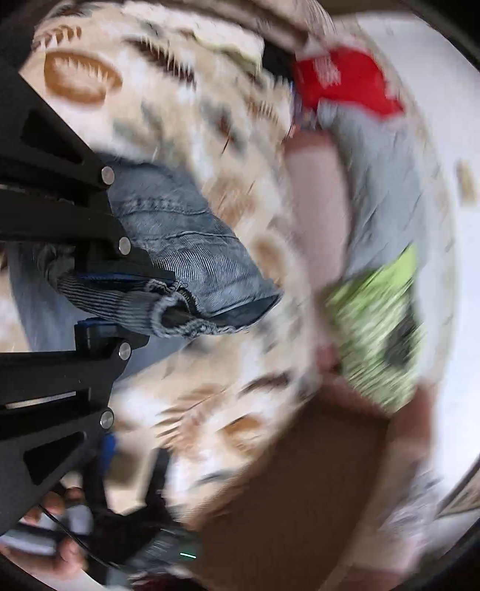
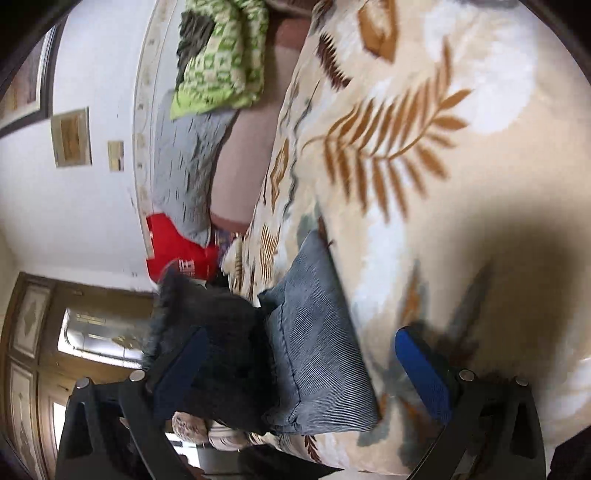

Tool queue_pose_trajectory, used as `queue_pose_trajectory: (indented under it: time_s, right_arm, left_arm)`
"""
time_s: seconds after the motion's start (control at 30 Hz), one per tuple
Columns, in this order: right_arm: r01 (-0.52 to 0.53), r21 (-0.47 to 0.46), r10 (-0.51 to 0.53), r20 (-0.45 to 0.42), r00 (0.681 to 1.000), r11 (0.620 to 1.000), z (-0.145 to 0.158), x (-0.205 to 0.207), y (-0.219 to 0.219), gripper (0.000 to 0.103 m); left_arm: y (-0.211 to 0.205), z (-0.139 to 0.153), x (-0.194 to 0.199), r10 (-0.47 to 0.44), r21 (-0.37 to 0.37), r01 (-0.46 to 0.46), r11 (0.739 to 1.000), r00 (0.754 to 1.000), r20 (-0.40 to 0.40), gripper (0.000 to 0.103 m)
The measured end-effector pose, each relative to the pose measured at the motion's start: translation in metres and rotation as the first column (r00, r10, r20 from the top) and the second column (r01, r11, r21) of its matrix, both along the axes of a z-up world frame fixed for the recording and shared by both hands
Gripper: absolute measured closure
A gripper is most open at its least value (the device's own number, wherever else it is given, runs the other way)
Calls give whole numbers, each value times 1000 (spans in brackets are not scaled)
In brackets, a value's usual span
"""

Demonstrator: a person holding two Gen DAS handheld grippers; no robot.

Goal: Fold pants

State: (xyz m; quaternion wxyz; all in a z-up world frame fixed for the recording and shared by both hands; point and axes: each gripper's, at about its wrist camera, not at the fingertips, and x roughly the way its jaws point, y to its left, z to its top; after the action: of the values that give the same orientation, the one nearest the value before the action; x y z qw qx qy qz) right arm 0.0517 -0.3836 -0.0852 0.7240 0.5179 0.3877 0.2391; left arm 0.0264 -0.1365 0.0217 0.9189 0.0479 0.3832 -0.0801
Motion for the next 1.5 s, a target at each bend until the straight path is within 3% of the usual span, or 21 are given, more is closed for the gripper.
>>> queue_pose_trajectory:
  time_s: [0.07,0.1,0.13,0.2,0.27,0.37,0.4,0.5,0.57,0.63,0.73,0.8,0.9,1.0,1.17,1.3,1.37,1.4,1.43,1.5]
  right_arm:
    - [15,6,-15,-3,1000,1000,-3,-3,-9,1]
    - [15,9,-15,-6,1000,1000,-4,-2,-13,1]
    - [16,9,-16,-9,1000,1000,-5,-3,-14,1]
    - [13,-1,-13,-8,1000,1000,-5,-2,-15,1]
    - [6,-16,-7,-2,1000,1000,-4,-1,-14,1]
    - [-27,-37,28,13,1000,999,1,3,-4,1]
    - [-42,-37,43,20,999,998,4,3,0,1]
    - [-118,-33,120,47,992,992,16,3,19,1]
    - [-182,-40,183,45,982,983,21,-1,38,1]
    - [-221,-33,222,28,975,975,20,-6,52,1]
    - [-226,-107,223,-39,974,968,15,-7,69,1]
    - [-204,-103,196,-81,977,974,11,-7,70,1]
    - [-156,-108,153,-32,988,982,32,-16,64,1]
    - [-210,-38,210,-3,978,977,45,-15,74,2]
    - [-214,-85,199,-151,968,973,10,-2,95,2]
    - [-200,-81,188,-143,972,976,8,2,97,3]
    - [-201,-103,185,-146,972,974,11,9,100,20]
    - [-203,-126,181,-167,969,971,8,15,103,37]
    - [-212,-139,183,-193,964,967,3,19,107,65]
    - [-240,-170,197,-234,952,956,-7,25,111,83]
  left_arm:
    - [-30,-42,12,-81,50,89,995,986,-149,79]
    - [-41,-67,15,-120,64,140,988,962,-246,69]
    - [-45,-77,13,-150,79,177,981,950,-273,67]
    - [-38,-60,4,-184,38,197,980,960,-212,60]
    - [-16,-30,-3,-213,-88,200,976,960,-182,49]
    - [27,9,-14,-130,-151,119,981,989,-65,29]
    - [52,21,-19,-65,-173,61,983,998,-17,25]
    - [110,22,-23,130,-137,-127,982,991,12,23]
    - [138,6,-14,236,-93,-240,966,970,-54,23]
    - [156,-19,-4,286,-91,-300,950,948,-142,23]
    - [151,-40,-4,262,-87,-283,955,946,-191,23]
    - [141,-45,-10,228,-84,-246,966,957,-180,23]
    - [137,-50,-13,224,-64,-236,970,962,-158,23]
    - [150,-58,-11,231,-107,-252,962,956,-180,23]
    - [154,-63,-8,220,-119,-243,963,959,-178,22]
    - [154,-66,-9,226,-120,-248,961,959,-173,21]
    - [154,-65,-9,225,-115,-246,962,960,-169,21]
    - [153,-65,-9,225,-112,-245,963,960,-167,21]
    - [152,-65,-9,226,-108,-245,963,960,-165,21]
    - [152,-64,-9,225,-104,-244,964,960,-168,21]
